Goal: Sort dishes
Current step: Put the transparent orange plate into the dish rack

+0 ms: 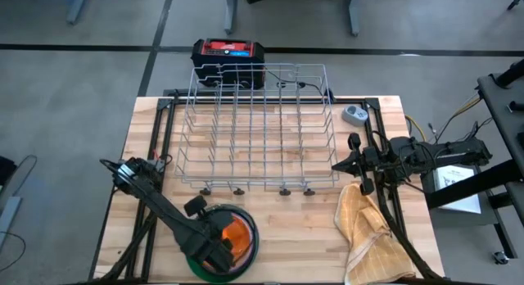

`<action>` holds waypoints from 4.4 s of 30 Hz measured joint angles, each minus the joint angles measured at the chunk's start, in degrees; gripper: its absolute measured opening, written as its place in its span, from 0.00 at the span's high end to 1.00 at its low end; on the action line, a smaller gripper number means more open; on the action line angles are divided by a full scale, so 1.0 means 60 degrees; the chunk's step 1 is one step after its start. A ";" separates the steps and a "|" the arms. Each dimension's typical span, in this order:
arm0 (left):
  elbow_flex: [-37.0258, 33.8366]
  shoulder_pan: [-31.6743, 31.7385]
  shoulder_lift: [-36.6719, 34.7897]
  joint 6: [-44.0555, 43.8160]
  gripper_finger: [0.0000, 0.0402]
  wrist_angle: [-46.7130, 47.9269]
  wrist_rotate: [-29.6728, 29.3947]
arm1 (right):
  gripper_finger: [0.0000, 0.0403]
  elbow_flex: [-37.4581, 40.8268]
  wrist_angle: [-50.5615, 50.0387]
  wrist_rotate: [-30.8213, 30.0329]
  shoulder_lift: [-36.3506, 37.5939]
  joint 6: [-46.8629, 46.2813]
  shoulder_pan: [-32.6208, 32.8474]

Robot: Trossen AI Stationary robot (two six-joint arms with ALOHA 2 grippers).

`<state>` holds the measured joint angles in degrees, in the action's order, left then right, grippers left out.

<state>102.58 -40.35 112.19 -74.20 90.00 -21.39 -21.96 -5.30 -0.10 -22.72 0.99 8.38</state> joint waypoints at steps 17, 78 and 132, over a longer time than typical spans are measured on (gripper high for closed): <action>0.1079 -0.0286 0.0032 0.1359 1.00 0.0006 0.0031 | 0.99 0.0000 0.0000 0.0000 0.0001 0.0004 -0.0001; -0.3087 -0.0071 -0.0278 -0.0901 0.91 -0.2345 0.0997 | 0.99 0.0000 0.0000 0.0005 -0.0053 -0.0219 -0.0001; -0.2293 0.0111 -0.0139 -0.1990 0.63 -0.1866 0.1238 | 0.99 -0.0004 0.0222 0.0004 -0.0747 -0.0684 0.0001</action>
<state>88.82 -39.68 111.35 -86.14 78.81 -13.96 -21.98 -3.97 -0.08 -27.20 -3.11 8.38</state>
